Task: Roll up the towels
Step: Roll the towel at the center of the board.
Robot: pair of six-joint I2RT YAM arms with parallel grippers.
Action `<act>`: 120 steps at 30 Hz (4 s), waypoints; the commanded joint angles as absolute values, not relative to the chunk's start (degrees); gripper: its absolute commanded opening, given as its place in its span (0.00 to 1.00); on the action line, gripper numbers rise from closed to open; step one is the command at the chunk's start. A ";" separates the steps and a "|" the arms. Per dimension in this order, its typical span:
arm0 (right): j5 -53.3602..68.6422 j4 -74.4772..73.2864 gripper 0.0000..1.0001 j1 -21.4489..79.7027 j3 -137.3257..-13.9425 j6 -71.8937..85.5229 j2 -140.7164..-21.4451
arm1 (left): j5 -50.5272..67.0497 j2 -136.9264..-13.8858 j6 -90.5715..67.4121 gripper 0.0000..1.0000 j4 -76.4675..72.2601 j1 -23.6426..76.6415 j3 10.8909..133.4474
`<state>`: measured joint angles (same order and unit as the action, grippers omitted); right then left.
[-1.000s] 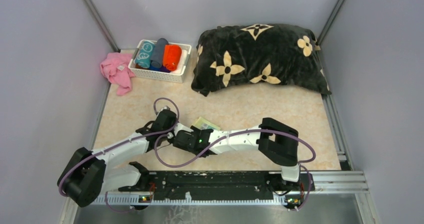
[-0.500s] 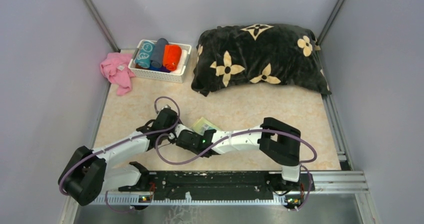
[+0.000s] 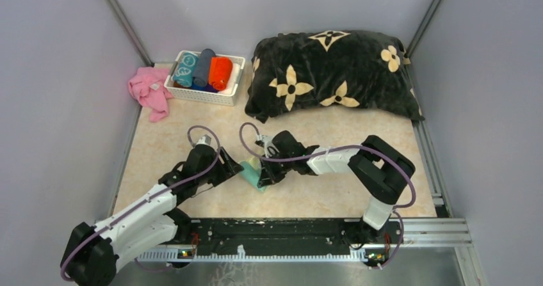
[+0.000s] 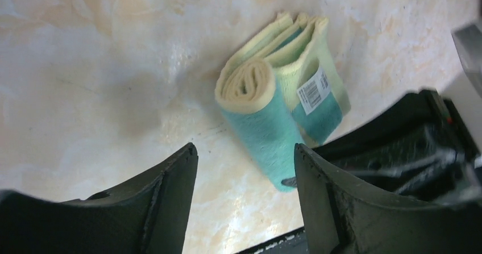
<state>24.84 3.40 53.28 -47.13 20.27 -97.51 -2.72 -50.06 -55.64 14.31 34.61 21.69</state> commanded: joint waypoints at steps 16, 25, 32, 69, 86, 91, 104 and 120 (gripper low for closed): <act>52.94 29.43 0.00 40.87 -36.58 44.60 -107.92 | 7.51 -62.04 -57.08 0.64 -5.43 34.45 19.04; 39.10 6.77 0.28 42.01 -40.27 30.47 -94.54 | 8.40 -71.36 -55.99 0.54 -2.79 34.45 22.21; 18.24 -11.71 0.48 48.21 -46.98 21.92 -82.15 | 7.81 -73.27 -54.39 0.53 -0.72 34.59 23.55; -10.14 -20.67 0.12 71.62 -51.99 18.74 -98.14 | 5.44 -69.50 -54.18 0.65 1.95 35.95 25.33; 49.75 25.94 0.00 45.93 -36.20 41.85 -98.13 | 14.82 -52.30 -60.99 0.70 -3.00 35.86 14.92; 53.11 36.38 0.00 43.79 -32.93 49.36 -102.99 | 16.97 -53.68 -63.62 0.69 -4.93 35.94 13.08; 55.69 64.70 0.00 41.22 -26.17 67.21 -115.55 | 21.87 -62.60 -68.11 0.68 -18.52 36.66 10.28; 54.29 73.12 0.05 40.08 -25.94 73.33 -121.22 | 17.90 -75.93 -69.37 0.56 -24.57 40.78 11.75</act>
<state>57.34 71.99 40.62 -27.00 72.23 -120.66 20.29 -72.40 -69.43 -25.93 40.05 10.37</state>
